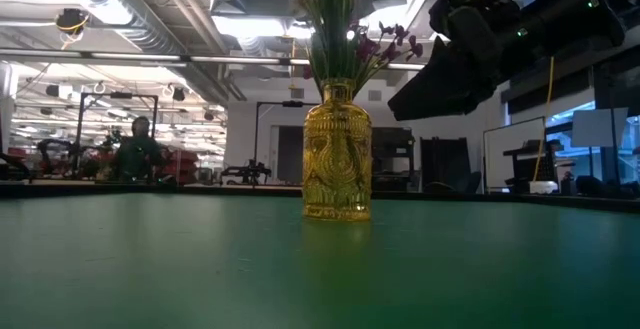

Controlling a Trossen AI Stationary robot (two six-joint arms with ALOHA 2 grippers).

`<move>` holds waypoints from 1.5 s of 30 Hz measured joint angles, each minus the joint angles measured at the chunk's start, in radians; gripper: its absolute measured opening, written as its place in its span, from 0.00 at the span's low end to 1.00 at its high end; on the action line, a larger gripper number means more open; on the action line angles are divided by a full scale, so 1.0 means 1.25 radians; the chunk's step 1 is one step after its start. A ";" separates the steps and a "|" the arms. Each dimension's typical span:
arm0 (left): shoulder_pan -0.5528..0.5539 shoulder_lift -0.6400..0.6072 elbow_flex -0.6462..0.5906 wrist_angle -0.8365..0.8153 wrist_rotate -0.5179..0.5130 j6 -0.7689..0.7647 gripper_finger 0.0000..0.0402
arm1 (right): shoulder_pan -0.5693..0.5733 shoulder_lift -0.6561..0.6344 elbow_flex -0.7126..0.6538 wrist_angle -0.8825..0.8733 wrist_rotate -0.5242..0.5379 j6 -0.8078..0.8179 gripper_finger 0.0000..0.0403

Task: Sort flowers into vase by color
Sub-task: Put the white flowers into the yellow vase

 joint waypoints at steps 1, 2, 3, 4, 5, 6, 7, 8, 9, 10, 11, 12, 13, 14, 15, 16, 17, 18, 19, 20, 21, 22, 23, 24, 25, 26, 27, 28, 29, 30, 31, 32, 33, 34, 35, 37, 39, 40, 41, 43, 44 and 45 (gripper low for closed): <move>0.003 0.000 0.000 -0.013 0.000 -0.013 0.02 | 0.000 0.000 0.000 0.000 0.000 0.000 0.61; 0.007 0.000 0.000 -0.027 0.002 -0.030 0.02 | 0.000 0.000 0.000 0.000 0.000 0.000 0.61; 0.011 0.000 0.000 -0.046 0.005 -0.052 0.02 | 0.000 0.000 0.000 0.000 0.000 0.000 0.61; 0.015 0.000 0.000 -0.062 0.008 -0.070 0.02 | 0.000 0.000 0.000 0.000 0.000 0.000 0.61; 0.018 0.000 0.000 -0.075 0.010 -0.084 0.02 | 0.000 0.000 0.000 0.000 0.000 0.000 0.61; 0.020 0.000 0.000 -0.084 0.011 -0.093 0.02 | 0.000 0.000 0.000 0.000 0.000 0.000 0.61; 0.022 0.000 0.000 -0.086 0.013 -0.098 0.02 | 0.000 0.000 0.000 0.000 0.000 0.000 0.61; 0.023 0.000 0.000 -0.087 0.013 -0.102 0.02 | 0.000 0.000 0.000 0.000 -0.001 0.000 0.61; 0.022 0.000 0.000 -0.087 0.013 -0.106 0.02 | 0.000 0.000 0.000 0.000 -0.005 0.000 0.61; 0.022 0.000 0.000 -0.087 0.014 -0.107 0.02 | 0.000 0.000 0.000 0.000 -0.005 0.000 0.61; 0.022 0.000 0.000 -0.087 0.014 -0.107 0.02 | 0.000 0.000 0.000 0.000 -0.006 0.000 0.61; 0.022 0.000 0.000 -0.087 0.014 -0.109 0.02 | 0.000 0.000 0.000 0.000 -0.006 0.000 0.61; 0.022 0.000 0.000 -0.088 0.014 -0.110 0.02 | 0.000 0.000 0.000 0.000 -0.006 0.000 0.61; 0.022 0.000 0.000 -0.090 0.015 -0.115 0.02 | 0.000 0.000 0.000 -0.001 -0.006 0.000 0.61; 0.022 0.000 0.000 -0.096 0.015 -0.122 0.02 | 0.000 0.000 0.000 -0.001 -0.006 0.000 0.61; 0.022 0.000 0.000 -0.104 0.015 -0.132 0.02 | 0.000 0.000 0.000 -0.001 -0.006 0.000 0.61; 0.023 0.000 0.000 -0.110 0.015 -0.140 0.02 | 0.000 0.000 0.000 0.000 -0.006 0.000 0.61; 0.024 0.000 0.000 -0.118 0.015 -0.153 0.02 | 0.000 0.000 0.000 -0.001 -0.006 0.000 0.61; 0.024 0.000 0.000 -0.131 0.016 -0.169 0.02 | 0.000 0.000 0.000 -0.001 -0.006 0.000 0.61; 0.024 0.000 0.000 -0.147 0.018 -0.184 0.02 | 0.000 0.000 0.000 -0.001 -0.006 0.000 0.61; 0.024 0.000 0.000 -0.166 0.020 -0.198 0.02 | 0.000 0.000 0.000 -0.001 -0.006 0.000 0.61; 0.024 0.000 0.000 -0.187 0.021 -0.212 0.02 | 0.000 0.000 0.000 -0.001 -0.006 0.000 0.61; 0.024 0.000 0.000 -0.202 0.021 -0.225 0.02 | 0.000 0.000 0.000 -0.001 -0.006 0.000 0.61; 0.024 0.000 0.000 -0.217 0.022 -0.240 0.02 | 0.000 0.000 0.000 -0.001 -0.006 0.000 0.61; 0.024 0.000 0.000 -0.230 0.021 -0.251 0.02 | 0.000 0.000 0.000 -0.001 -0.006 0.000 0.61; 0.024 0.000 0.000 -0.238 0.022 -0.259 0.02 | 0.000 0.000 0.000 0.000 -0.006 0.000 0.61; 0.024 0.000 0.000 -0.245 0.022 -0.265 0.02 | 0.000 0.000 0.000 0.000 -0.006 0.000 0.61; 0.024 0.000 0.000 -0.249 0.022 -0.272 0.02 | 0.000 0.000 0.000 -0.001 -0.006 0.000 0.61; 0.024 0.000 0.000 -0.252 0.021 -0.279 0.02 | 0.000 0.000 0.000 0.000 -0.006 0.000 0.61; 0.024 0.000 0.000 -0.255 0.021 -0.285 0.02 | 0.000 0.000 0.000 -0.001 -0.006 0.000 0.61; 0.024 0.000 0.000 -0.259 0.022 -0.291 0.02 | 0.000 0.000 0.000 -0.001 -0.006 0.000 0.61; 0.024 0.000 0.000 -0.264 0.021 -0.299 0.02 | 0.000 0.000 0.000 -0.001 -0.006 0.000 0.61; 0.024 0.000 0.000 -0.272 0.021 -0.305 0.02 | 0.000 0.000 0.000 -0.001 -0.006 0.000 0.61; 0.026 0.000 0.000 -0.284 0.021 -0.316 0.02 | 0.000 0.000 0.000 -0.001 -0.006 0.000 0.61; 0.026 0.000 0.000 -0.296 0.022 -0.326 0.02 | 0.000 0.001 0.000 0.000 -0.006 0.000 0.61; 0.027 0.000 0.000 -0.327 0.022 -0.358 0.02 | 0.000 0.001 0.000 -0.001 -0.006 0.000 0.61; 0.029 0.000 0.000 -0.365 0.022 -0.389 0.02 | 0.000 0.001 0.000 -0.001 -0.006 0.000 0.61; 0.029 0.000 0.000 -0.383 0.022 -0.405 0.03 | 0.000 0.001 0.000 -0.001 -0.006 0.000 0.61; 0.029 0.000 0.000 -0.400 0.021 -0.418 0.03 | 0.000 0.001 0.000 0.000 -0.006 0.000 0.61; 0.029 0.000 0.000 -0.424 0.021 -0.439 0.05 | 0.000 0.001 0.000 0.000 -0.006 0.000 0.61; 0.029 0.000 0.000 -0.432 0.021 -0.447 0.05 | 0.000 0.001 0.000 0.000 -0.006 0.000 0.61; 0.029 0.000 0.000 -0.436 0.021 -0.451 0.06 | 0.000 0.001 0.000 0.000 -0.006 0.000 0.61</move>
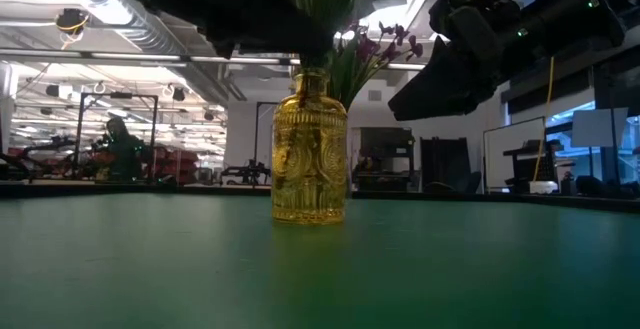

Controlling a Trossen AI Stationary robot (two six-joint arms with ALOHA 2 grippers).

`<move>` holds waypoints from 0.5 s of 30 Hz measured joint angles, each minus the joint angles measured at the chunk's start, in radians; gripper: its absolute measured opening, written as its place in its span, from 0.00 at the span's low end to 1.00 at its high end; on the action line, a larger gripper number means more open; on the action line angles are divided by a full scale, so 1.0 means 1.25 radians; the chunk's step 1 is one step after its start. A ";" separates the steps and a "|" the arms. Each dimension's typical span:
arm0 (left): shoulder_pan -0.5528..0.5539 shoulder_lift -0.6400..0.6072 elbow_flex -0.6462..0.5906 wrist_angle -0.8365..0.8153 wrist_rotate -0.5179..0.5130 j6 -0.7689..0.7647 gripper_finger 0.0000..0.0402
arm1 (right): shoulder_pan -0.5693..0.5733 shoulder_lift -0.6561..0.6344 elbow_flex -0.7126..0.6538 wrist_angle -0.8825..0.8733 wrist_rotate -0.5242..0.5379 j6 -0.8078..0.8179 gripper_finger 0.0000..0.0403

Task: Sort flowers into vase by color
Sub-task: Put the white flowers into the yellow vase

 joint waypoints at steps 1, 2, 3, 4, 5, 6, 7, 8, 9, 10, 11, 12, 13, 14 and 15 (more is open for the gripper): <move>0.000 0.000 0.000 -0.003 0.000 -0.005 0.06 | 0.000 0.000 0.000 0.000 0.000 0.000 0.61; 0.000 0.000 0.000 -0.005 0.000 -0.010 0.07 | 0.000 0.000 0.000 0.000 0.000 0.000 0.61; 0.000 0.000 0.000 -0.005 0.000 -0.014 0.07 | 0.000 0.000 0.000 0.000 0.000 0.000 0.61; 0.000 0.000 0.000 -0.005 0.000 -0.015 0.07 | 0.000 0.000 0.000 0.000 0.000 0.000 0.61; 0.000 0.000 0.000 -0.005 0.000 -0.015 0.07 | 0.000 0.000 0.000 0.000 0.000 0.000 0.61; 0.000 0.000 0.000 -0.006 0.000 -0.014 0.07 | 0.000 0.000 0.000 0.000 0.000 0.000 0.61; 0.000 0.000 0.000 -0.006 -0.001 -0.014 0.07 | 0.000 0.000 0.000 0.000 0.000 0.000 0.61; 0.001 0.000 0.000 -0.006 -0.003 -0.014 0.07 | 0.000 0.000 0.000 0.000 0.000 0.000 0.61; 0.002 0.000 0.000 -0.006 -0.009 -0.016 0.07 | 0.000 0.000 0.000 0.000 0.000 0.000 0.61; 0.002 0.000 0.000 -0.007 -0.016 -0.017 0.07 | 0.000 0.000 0.000 0.000 0.000 0.000 0.61; 0.002 0.000 0.000 -0.008 -0.020 -0.017 0.08 | 0.000 0.000 0.000 0.000 0.000 0.000 0.61; 0.002 0.000 0.000 -0.008 -0.021 -0.017 0.08 | 0.000 0.000 0.000 0.000 0.000 0.000 0.61; 0.002 0.000 0.000 -0.008 -0.021 -0.016 0.08 | 0.000 0.000 0.000 0.000 -0.001 0.000 0.61; 0.001 0.000 0.000 -0.008 -0.019 -0.016 0.09 | 0.000 0.000 0.000 0.000 -0.001 0.000 0.61; 0.000 0.000 0.000 -0.008 -0.016 -0.016 0.10 | 0.000 0.000 0.000 0.000 -0.006 0.000 0.61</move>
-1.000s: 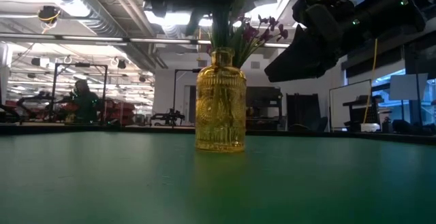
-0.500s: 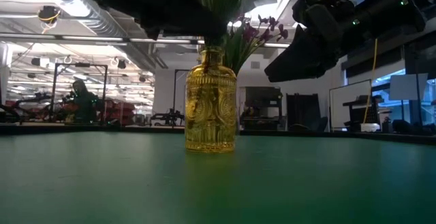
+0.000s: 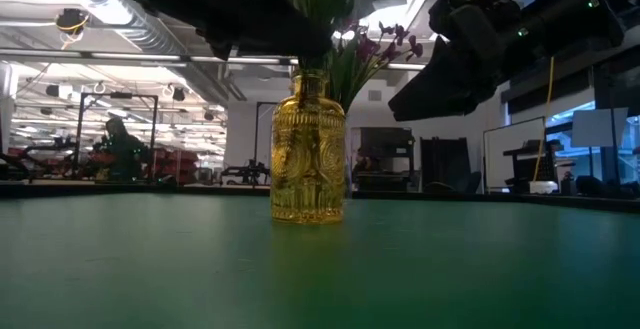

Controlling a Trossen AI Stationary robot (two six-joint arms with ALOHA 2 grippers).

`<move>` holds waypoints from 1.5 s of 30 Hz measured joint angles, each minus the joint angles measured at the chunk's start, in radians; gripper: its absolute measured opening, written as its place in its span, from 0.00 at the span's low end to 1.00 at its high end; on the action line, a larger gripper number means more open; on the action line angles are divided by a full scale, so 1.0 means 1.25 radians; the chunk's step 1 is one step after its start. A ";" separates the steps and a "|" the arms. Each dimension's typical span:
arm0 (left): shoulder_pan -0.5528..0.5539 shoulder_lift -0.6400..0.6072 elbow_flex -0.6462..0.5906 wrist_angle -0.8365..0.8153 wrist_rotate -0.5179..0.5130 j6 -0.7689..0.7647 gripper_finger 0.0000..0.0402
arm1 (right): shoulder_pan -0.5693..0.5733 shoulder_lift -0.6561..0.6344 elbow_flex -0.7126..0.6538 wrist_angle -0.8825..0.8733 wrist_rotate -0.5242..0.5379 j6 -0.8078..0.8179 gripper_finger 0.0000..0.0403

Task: Sort flowers into vase by color
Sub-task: Put the white flowers into the yellow vase, then return to Home Position

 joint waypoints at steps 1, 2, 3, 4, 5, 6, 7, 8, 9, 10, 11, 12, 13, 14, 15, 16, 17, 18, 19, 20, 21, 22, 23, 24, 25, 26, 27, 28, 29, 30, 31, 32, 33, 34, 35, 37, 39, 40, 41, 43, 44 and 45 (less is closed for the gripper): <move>-0.002 0.000 0.000 0.000 0.002 0.000 0.12 | 0.000 0.000 0.000 0.000 -0.006 0.000 0.61; -0.004 0.000 0.000 0.000 0.003 0.000 0.14 | 0.000 0.000 0.000 0.000 -0.013 0.000 0.61; -0.006 0.000 0.000 -0.001 0.003 0.001 0.16 | 0.000 0.000 0.000 0.000 -0.016 0.000 0.61; -0.009 0.000 0.000 -0.001 0.003 0.001 0.18 | 0.000 0.000 0.000 0.000 -0.015 0.000 0.61; -0.010 0.000 0.000 -0.001 0.004 0.002 0.20 | 0.000 0.000 0.000 0.000 -0.015 0.000 0.61; -0.013 0.000 0.000 -0.001 0.004 0.002 0.22 | 0.000 0.000 0.000 0.000 -0.015 0.000 0.61; -0.015 0.000 0.000 -0.001 0.004 0.002 0.24 | 0.000 0.000 0.000 0.000 -0.015 0.000 0.61; -0.016 0.000 0.000 -0.001 0.005 0.002 0.26 | 0.000 0.000 0.000 0.000 -0.016 0.000 0.61; -0.018 0.000 0.000 -0.001 0.005 0.002 0.29 | 0.000 0.000 0.000 0.000 -0.015 0.000 0.61; -0.020 0.000 -0.001 -0.001 0.005 0.002 0.31 | 0.000 0.000 0.000 0.000 -0.015 0.000 0.61; -0.021 0.000 -0.001 -0.001 0.005 0.002 0.33 | 0.000 0.000 0.000 0.000 -0.016 -0.002 0.61; -0.021 -0.001 -0.001 -0.002 0.006 0.002 0.35 | 0.000 0.000 0.000 0.000 -0.016 -0.002 0.61; -0.021 -0.006 -0.001 -0.008 0.008 0.002 0.37 | 0.000 0.000 0.000 0.000 -0.016 -0.003 0.61; -0.021 -0.011 -0.001 -0.012 0.013 0.002 0.39 | 0.000 0.000 0.000 -0.001 -0.016 -0.004 0.61; -0.021 -0.017 -0.001 -0.015 0.018 0.000 0.41 | 0.000 0.000 0.000 -0.001 -0.019 -0.004 0.61; -0.021 -0.025 -0.001 -0.024 0.021 -0.002 0.42 | -0.001 0.000 0.000 -0.002 -0.025 -0.005 0.61; -0.021 -0.033 -0.001 -0.027 0.022 -0.006 0.44 | -0.001 0.000 0.000 -0.002 -0.030 -0.005 0.61; -0.021 -0.041 -0.001 -0.030 0.025 -0.013 0.45 | -0.001 0.000 0.000 -0.002 -0.031 -0.007 0.61; -0.022 -0.051 -0.001 -0.039 0.025 -0.017 0.47 | -0.001 0.000 0.000 -0.002 -0.033 -0.013 0.61; -0.022 -0.059 -0.001 -0.045 0.026 -0.018 0.48 | -0.001 0.000 0.000 -0.002 -0.036 -0.020 0.61; -0.025 -0.066 -0.001 -0.052 0.026 -0.019 0.49 | -0.001 0.000 0.000 -0.001 -0.041 -0.022 0.61; -0.027 -0.074 -0.001 -0.063 0.025 -0.019 0.50 | -0.001 0.000 0.000 -0.001 -0.048 -0.023 0.61; -0.027 -0.081 -0.001 -0.075 0.025 -0.022 0.50 | -0.001 0.000 0.000 -0.001 -0.053 -0.023 0.61; -0.031 -0.089 -0.001 -0.084 0.025 -0.026 0.51 | -0.001 0.000 0.000 -0.002 -0.057 -0.023 0.61; -0.033 -0.094 -0.001 -0.089 0.025 -0.034 0.51 | -0.001 0.000 0.000 -0.001 -0.058 -0.023 0.61; -0.037 -0.099 -0.001 -0.096 0.025 -0.040 0.52 | -0.001 0.000 0.000 -0.001 -0.058 -0.023 0.61; -0.042 -0.104 -0.001 -0.110 0.025 -0.044 0.52 | -0.001 0.000 0.000 -0.001 -0.058 -0.023 0.61; -0.047 -0.109 -0.001 -0.118 0.025 -0.050 0.52 | -0.001 0.000 0.000 -0.001 -0.058 -0.023 0.61; -0.050 -0.114 -0.001 -0.123 0.025 -0.061 0.52 | -0.001 0.000 0.000 -0.001 -0.058 -0.023 0.61; -0.054 -0.120 -0.001 -0.135 0.026 -0.071 0.52 | -0.001 0.000 0.000 -0.001 -0.058 -0.023 0.61; -0.059 -0.130 -0.001 -0.155 0.029 -0.087 0.52 | -0.001 0.000 0.000 -0.001 -0.058 -0.023 0.61; -0.062 -0.141 -0.001 -0.183 0.035 -0.106 0.52 | -0.001 0.000 0.000 -0.001 -0.058 -0.023 0.61; -0.065 -0.154 -0.001 -0.213 0.041 -0.126 0.52 | -0.001 0.000 0.000 -0.001 -0.061 -0.023 0.61; -0.069 -0.167 -0.001 -0.242 0.043 -0.144 0.52 | -0.001 0.000 0.000 -0.001 -0.069 -0.023 0.61; -0.074 -0.182 -0.001 -0.274 0.044 -0.161 0.52 | -0.001 0.000 0.000 -0.001 -0.081 -0.023 0.61; -0.085 -0.217 -0.001 -0.337 0.043 -0.197 0.52 | -0.001 0.000 0.000 -0.001 -0.102 -0.023 0.61; -0.098 -0.249 -0.001 -0.388 0.044 -0.231 0.52 | -0.001 0.000 0.000 -0.001 -0.109 -0.023 0.61; -0.107 -0.266 -0.001 -0.417 0.044 -0.244 0.52 | -0.001 0.000 0.000 -0.001 -0.116 -0.023 0.61; -0.116 -0.280 -0.001 -0.438 0.044 -0.256 0.52 | -0.001 0.000 0.000 -0.001 -0.121 -0.023 0.61; -0.133 -0.309 -0.001 -0.465 0.043 -0.269 0.52 | -0.001 -0.002 0.000 -0.001 -0.141 -0.023 0.61; -0.144 -0.324 -0.001 -0.481 0.043 -0.270 0.52 | -0.001 -0.008 0.000 -0.003 -0.154 -0.024 0.61; -0.153 -0.335 -0.001 -0.491 0.043 -0.270 0.52 | -0.001 -0.016 0.000 -0.001 -0.167 -0.028 0.61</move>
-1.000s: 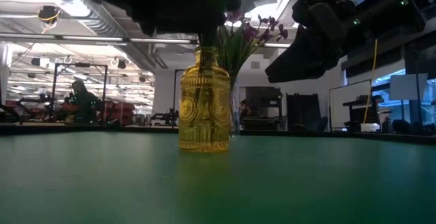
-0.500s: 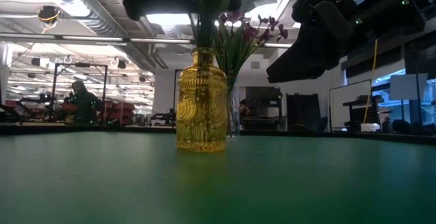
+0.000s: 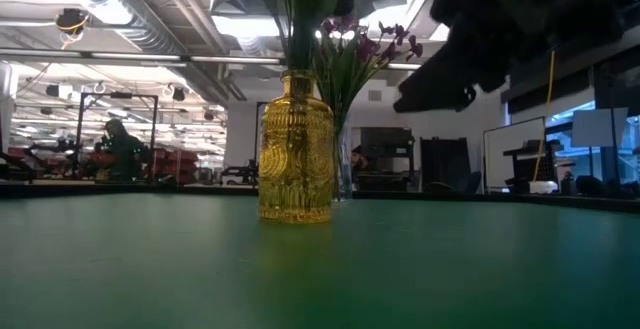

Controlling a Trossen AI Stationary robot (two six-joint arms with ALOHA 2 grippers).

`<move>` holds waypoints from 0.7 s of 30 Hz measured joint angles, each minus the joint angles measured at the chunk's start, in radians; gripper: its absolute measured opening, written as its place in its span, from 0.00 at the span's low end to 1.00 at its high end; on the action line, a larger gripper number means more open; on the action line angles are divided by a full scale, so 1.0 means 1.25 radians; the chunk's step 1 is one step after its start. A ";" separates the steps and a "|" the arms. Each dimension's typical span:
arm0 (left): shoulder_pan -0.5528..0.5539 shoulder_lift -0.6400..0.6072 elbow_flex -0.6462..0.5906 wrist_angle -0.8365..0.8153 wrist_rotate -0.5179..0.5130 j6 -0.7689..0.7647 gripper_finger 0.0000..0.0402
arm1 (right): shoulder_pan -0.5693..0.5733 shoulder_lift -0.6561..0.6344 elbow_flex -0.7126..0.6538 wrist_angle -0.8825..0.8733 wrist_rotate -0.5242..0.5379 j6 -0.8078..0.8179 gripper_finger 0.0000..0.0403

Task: Sort flowers into vase by color
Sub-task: Return to Home Position

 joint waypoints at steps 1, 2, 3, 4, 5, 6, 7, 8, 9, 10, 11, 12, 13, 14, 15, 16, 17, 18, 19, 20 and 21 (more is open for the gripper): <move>-0.009 -0.012 0.000 -0.005 0.000 0.000 0.52 | 0.000 -0.012 0.000 -0.002 -0.004 -0.010 0.61; -0.017 -0.023 0.000 -0.015 -0.004 0.003 0.52 | 0.000 -0.028 0.000 -0.014 -0.004 -0.019 0.61; -0.027 -0.035 0.000 -0.026 -0.014 0.007 0.52 | 0.001 -0.046 0.000 -0.023 0.000 -0.030 0.61; -0.035 -0.048 0.000 -0.039 -0.027 0.012 0.52 | 0.001 -0.067 0.000 -0.031 0.006 -0.037 0.61; -0.044 -0.059 0.000 -0.054 -0.046 0.018 0.52 | 0.001 -0.093 0.000 -0.044 0.014 -0.049 0.61; -0.052 -0.070 0.000 -0.071 -0.069 0.021 0.52 | 0.001 -0.121 0.000 -0.054 0.022 -0.063 0.61; -0.061 -0.080 0.000 -0.092 -0.095 0.021 0.52 | 0.001 -0.149 0.000 -0.060 0.029 -0.080 0.61; -0.071 -0.090 0.000 -0.120 -0.127 0.021 0.52 | 0.001 -0.178 0.000 -0.069 0.034 -0.096 0.61; -0.080 -0.100 0.000 -0.142 -0.163 0.020 0.52 | 0.001 -0.206 -0.003 -0.072 0.035 -0.108 0.61; -0.087 -0.109 0.000 -0.155 -0.205 0.015 0.52 | 0.001 -0.236 -0.010 -0.074 0.035 -0.121 0.61; -0.091 -0.117 0.000 -0.169 -0.238 0.010 0.52 | 0.001 -0.270 -0.021 -0.076 0.035 -0.134 0.61; -0.092 -0.126 0.000 -0.181 -0.253 0.008 0.52 | 0.000 -0.301 -0.032 -0.076 0.036 -0.142 0.61; -0.089 -0.135 0.000 -0.189 -0.254 0.009 0.52 | 0.000 -0.334 -0.047 -0.075 0.045 -0.151 0.61; -0.082 -0.144 0.000 -0.194 -0.250 0.014 0.52 | 0.000 -0.367 -0.063 -0.076 0.058 -0.157 0.61; -0.069 -0.153 0.000 -0.194 -0.238 0.020 0.52 | 0.000 -0.400 -0.081 -0.076 0.073 -0.158 0.61; -0.053 -0.161 0.000 -0.193 -0.219 0.032 0.52 | 0.000 -0.435 -0.100 -0.075 0.085 -0.159 0.61; -0.033 -0.169 0.000 -0.194 -0.196 0.045 0.52 | 0.000 -0.470 -0.120 -0.075 0.095 -0.159 0.61; -0.009 -0.175 0.000 -0.193 -0.168 0.062 0.52 | 0.000 -0.503 -0.141 -0.064 0.106 -0.159 0.61; 0.017 -0.182 -0.004 -0.188 -0.143 0.081 0.52 | 0.000 -0.532 -0.163 -0.042 0.112 -0.160 0.61; 0.045 -0.189 -0.009 -0.186 -0.117 0.100 0.52 | 0.000 -0.559 -0.185 -0.018 0.112 -0.160 0.61; 0.074 -0.198 -0.017 -0.175 -0.091 0.113 0.52 | 0.000 -0.583 -0.209 0.011 0.110 -0.160 0.61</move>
